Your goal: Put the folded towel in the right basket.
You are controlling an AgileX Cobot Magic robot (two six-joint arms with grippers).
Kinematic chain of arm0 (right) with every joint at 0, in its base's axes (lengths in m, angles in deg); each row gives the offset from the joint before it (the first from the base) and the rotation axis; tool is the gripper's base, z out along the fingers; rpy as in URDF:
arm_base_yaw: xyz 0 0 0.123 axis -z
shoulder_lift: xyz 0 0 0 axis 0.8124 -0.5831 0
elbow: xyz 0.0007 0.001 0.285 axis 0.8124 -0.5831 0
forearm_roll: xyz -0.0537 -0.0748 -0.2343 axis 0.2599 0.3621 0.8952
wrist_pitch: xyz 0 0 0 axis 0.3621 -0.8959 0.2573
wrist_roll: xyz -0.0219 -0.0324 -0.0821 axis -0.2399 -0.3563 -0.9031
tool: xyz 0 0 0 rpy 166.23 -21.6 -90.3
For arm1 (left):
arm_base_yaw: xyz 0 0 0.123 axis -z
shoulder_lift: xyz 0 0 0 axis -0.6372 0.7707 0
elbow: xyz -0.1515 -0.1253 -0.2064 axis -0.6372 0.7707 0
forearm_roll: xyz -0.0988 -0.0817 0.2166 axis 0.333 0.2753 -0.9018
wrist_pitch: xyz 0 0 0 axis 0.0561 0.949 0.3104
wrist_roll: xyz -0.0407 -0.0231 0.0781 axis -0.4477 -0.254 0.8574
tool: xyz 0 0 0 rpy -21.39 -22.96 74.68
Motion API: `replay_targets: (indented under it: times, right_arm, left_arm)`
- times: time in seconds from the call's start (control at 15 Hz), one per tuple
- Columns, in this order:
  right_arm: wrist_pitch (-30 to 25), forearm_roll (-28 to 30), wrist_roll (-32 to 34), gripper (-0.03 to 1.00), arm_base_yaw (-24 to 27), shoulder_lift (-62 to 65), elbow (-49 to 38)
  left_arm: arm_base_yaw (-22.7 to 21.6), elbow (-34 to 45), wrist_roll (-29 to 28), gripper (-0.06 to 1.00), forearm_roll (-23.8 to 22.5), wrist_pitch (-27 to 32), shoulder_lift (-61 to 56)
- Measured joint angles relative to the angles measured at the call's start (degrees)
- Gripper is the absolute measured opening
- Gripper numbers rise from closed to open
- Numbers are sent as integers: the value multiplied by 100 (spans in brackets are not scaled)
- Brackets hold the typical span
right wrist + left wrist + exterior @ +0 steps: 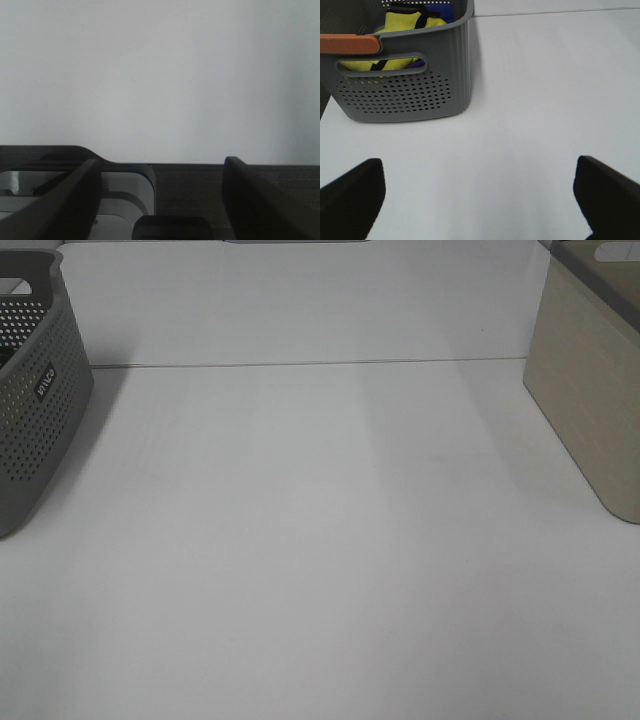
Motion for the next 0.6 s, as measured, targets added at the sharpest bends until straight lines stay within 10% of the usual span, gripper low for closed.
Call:
replay_targets:
  times: [0.6]
  right_arm:
    - [584,109,-92,65,0,3501,-1530]
  left_arm:
    - [0,0,0,97,0,0,0]
